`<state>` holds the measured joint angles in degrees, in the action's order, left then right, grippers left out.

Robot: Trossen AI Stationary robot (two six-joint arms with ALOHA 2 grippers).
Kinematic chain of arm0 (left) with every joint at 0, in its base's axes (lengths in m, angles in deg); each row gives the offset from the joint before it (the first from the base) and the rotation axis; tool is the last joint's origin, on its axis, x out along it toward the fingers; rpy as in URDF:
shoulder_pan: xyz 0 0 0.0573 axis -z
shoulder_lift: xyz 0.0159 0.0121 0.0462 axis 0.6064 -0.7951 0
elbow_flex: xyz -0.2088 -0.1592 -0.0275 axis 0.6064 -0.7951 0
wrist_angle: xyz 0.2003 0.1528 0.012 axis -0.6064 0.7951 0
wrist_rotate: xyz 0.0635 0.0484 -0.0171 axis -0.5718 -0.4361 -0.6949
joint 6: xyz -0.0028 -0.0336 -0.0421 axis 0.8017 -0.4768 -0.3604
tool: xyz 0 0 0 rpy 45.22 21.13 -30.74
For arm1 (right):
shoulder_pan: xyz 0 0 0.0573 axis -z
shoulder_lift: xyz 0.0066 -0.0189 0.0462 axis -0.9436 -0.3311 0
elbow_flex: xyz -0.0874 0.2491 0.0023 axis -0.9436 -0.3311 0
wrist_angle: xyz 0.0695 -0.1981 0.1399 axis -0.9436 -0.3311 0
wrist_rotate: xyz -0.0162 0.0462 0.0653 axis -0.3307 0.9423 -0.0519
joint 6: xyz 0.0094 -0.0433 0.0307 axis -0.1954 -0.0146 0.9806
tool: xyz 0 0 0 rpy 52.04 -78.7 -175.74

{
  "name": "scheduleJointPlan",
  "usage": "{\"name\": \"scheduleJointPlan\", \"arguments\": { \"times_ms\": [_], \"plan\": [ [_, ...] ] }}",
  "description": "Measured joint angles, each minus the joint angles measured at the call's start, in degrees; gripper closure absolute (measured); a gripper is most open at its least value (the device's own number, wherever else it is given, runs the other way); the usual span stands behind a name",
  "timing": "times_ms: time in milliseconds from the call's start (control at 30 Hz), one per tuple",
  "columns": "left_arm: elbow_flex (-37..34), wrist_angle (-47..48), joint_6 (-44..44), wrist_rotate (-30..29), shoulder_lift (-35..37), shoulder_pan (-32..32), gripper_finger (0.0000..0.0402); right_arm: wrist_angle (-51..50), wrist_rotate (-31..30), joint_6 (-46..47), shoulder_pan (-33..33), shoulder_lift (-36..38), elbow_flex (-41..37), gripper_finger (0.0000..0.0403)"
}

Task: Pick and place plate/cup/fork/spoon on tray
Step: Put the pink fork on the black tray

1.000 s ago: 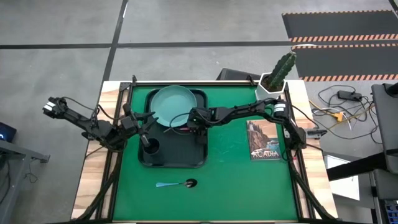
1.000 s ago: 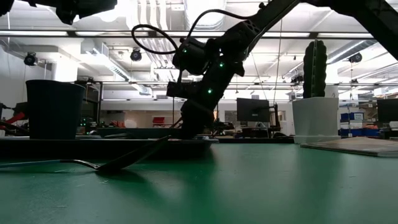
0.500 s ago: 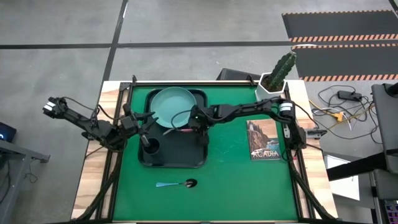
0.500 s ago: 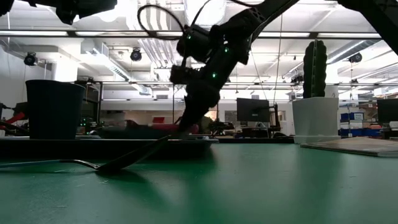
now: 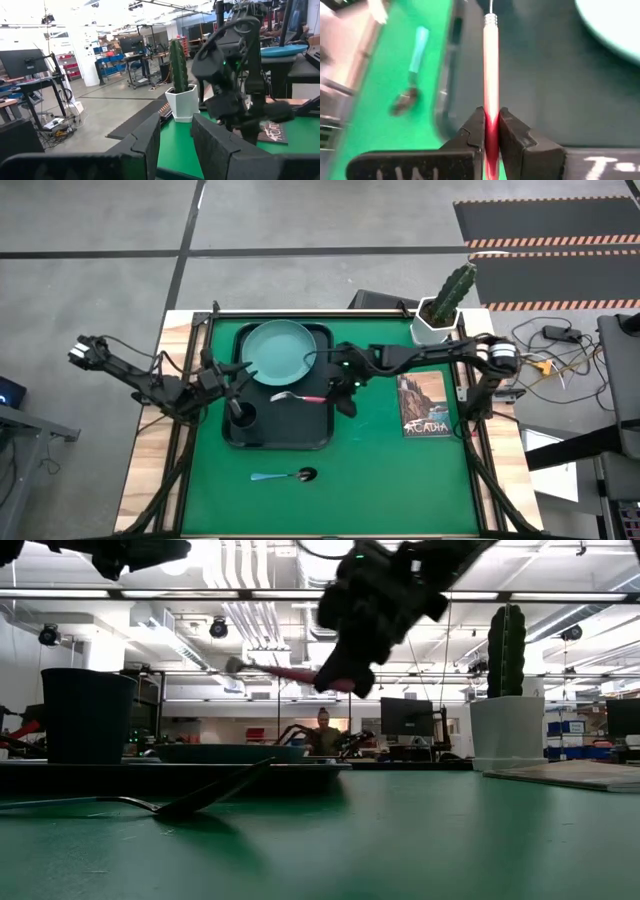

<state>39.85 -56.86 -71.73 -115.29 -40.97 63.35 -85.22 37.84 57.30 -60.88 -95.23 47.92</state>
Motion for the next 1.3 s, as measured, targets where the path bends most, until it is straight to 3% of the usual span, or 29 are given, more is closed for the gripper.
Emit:
{"name": "scheduleJointPlan", "arguments": {
  "times_ms": [200, 367, 500, 733, 867, 1100, 1300],
  "plan": [
    [0.0, -0.3, -2.6, 3.1, -2.6, 0.0, 0.0306, 18.1, 7.6, 17.3, 0.0, 5.7, -13.6, 0.0380],
    [0.6, -4.5, -3.0, 12.7, -6.4, 0.0, 0.0306, 35.9, 7.2, 24.4, -0.5, 7.7, -22.0, 0.0380],
    [0.6, -10.1, -2.9, 15.1, -10.9, 0.0, 0.0306, 46.2, 4.2, 26.0, -1.2, 8.2, -25.9, 0.0380],
    [0.7, -14.7, -3.1, 15.2, -17.7, 0.0, 0.0297, 49.3, 2.4, 21.9, -2.0, 8.3, -26.4, 0.0380],
    [0.7, -15.1, -6.5, 14.5, -18.5, 0.0, 0.0263, 49.4, 2.5, 20.6, -2.1, 8.3, -25.9, 0.0380],
    [0.6, -15.0, -10.4, 7.1, -18.7, -0.1, 0.0185, 49.4, 3.3, 17.9, -2.0, 8.4, -24.6, 0.0380],
    [0.6, -15.1, -12.0, 7.5, -20.8, -0.2, 0.0164, 49.3, 3.1, 15.0, -2.0, 8.4, -23.4, 0.0380]
  ]
}}
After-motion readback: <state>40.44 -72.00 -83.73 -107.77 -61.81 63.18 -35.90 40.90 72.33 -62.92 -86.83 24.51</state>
